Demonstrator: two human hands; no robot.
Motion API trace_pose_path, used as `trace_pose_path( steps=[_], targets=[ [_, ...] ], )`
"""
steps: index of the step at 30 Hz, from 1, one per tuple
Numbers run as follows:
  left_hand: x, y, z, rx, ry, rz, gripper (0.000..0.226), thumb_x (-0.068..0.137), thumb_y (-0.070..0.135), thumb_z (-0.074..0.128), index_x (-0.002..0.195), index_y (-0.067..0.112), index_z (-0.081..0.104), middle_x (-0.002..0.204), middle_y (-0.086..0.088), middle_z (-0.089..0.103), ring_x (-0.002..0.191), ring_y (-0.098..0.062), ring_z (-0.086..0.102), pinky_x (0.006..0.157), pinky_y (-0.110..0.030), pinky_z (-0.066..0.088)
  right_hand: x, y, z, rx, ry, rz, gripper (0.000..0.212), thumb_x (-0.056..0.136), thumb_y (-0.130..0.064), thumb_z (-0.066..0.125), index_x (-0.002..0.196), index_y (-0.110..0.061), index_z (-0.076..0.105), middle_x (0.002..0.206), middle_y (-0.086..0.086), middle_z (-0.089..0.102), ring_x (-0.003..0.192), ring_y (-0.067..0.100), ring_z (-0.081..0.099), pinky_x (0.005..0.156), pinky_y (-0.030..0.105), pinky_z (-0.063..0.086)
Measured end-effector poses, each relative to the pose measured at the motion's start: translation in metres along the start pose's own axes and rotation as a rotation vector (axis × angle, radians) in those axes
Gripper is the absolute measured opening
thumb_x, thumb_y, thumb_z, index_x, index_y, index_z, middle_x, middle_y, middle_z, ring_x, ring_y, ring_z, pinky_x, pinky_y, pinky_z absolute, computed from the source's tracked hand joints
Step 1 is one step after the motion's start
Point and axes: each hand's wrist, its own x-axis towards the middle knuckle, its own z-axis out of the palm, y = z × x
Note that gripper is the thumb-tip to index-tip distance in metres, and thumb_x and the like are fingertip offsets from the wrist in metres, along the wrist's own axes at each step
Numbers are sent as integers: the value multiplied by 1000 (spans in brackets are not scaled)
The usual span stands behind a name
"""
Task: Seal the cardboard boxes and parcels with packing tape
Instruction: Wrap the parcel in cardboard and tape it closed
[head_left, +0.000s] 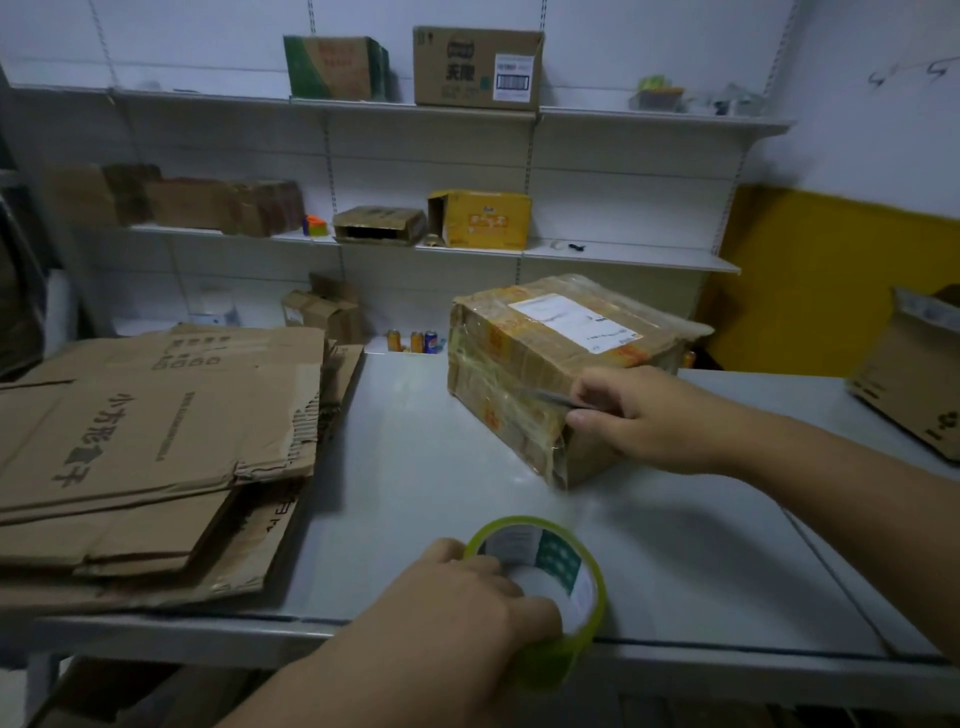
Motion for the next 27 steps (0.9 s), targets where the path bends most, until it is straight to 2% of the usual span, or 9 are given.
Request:
trace_pose_path(
  steps=[3, 5, 7, 10, 17, 20, 23, 25, 27],
  targets=[
    [1, 4, -7, 59, 199, 47, 26, 89, 49, 51, 110, 36, 58, 97, 8, 65, 94, -13, 53, 89, -32, 33, -21, 14, -6, 6, 38, 18, 23, 96, -32, 52, 73, -33, 52, 66, -6, 57, 60, 2, 52, 56, 25, 40],
    [-4, 4, -2, 31, 183, 48, 38, 91, 59, 39, 115, 35, 56, 105, 9, 64, 102, -10, 48, 97, -32, 26, -34, 24, -3, 23, 22, 67, 25, 96, -31, 52, 71, -31, 53, 62, -5, 58, 58, 3, 52, 58, 28, 42],
    [-8, -1, -2, 23, 218, 32, 40, 87, 62, 36, 97, 36, 65, 88, 16, 67, 92, -4, 55, 101, -37, 33, -43, 35, 4, 80, 20, 104, 25, 96, -29, 52, 71, -27, 54, 60, -7, 58, 56, 4, 51, 59, 30, 43],
    [-15, -18, -3, 46, 275, -39, 37, 70, 67, 41, 59, 39, 61, 52, 23, 55, 60, 6, 55, 71, -28, 54, -49, 46, 17, 152, 81, 116, 25, 95, -29, 52, 71, -28, 51, 60, -8, 54, 56, 4, 49, 59, 35, 41],
    [-5, -3, 6, -22, 355, 88, 33, 87, 62, 42, 72, 37, 56, 63, 20, 52, 66, 8, 52, 82, -21, 37, -44, 24, 12, 221, 550, 135, 37, 85, -34, 65, 60, -19, 43, 50, -7, 42, 49, 9, 42, 49, 27, 34],
    [14, 18, 26, -41, 488, 137, 52, 101, 49, 21, 68, 34, 58, 60, 15, 50, 64, 5, 53, 85, -24, 36, -56, -1, 24, 320, 348, 223, 39, 77, -50, 66, 61, -16, 55, 55, -2, 59, 51, 10, 57, 54, 29, 50],
    [29, 30, 28, -39, 478, 172, 58, 100, 52, 14, 73, 36, 63, 64, 18, 57, 69, 5, 56, 88, -20, 36, -67, -5, 51, 378, 136, 379, 34, 70, -54, 73, 77, -21, 64, 69, -3, 65, 66, 6, 61, 62, 25, 52],
    [28, 23, 17, -185, 515, 219, 52, 99, 52, 26, 77, 32, 69, 71, 16, 63, 73, 2, 59, 81, -20, 44, -71, 1, 64, 496, 116, 435, 32, 65, -45, 82, 82, -23, 66, 76, -5, 69, 75, 5, 66, 73, 28, 56],
    [26, -2, 3, -419, 702, 129, 40, 94, 46, 46, 72, 22, 69, 68, 9, 63, 67, -5, 59, 64, -27, 49, -74, 6, 69, 561, 98, 446, 28, 65, -37, 84, 83, -23, 69, 78, -6, 72, 75, 4, 68, 77, 30, 58]
  ],
)
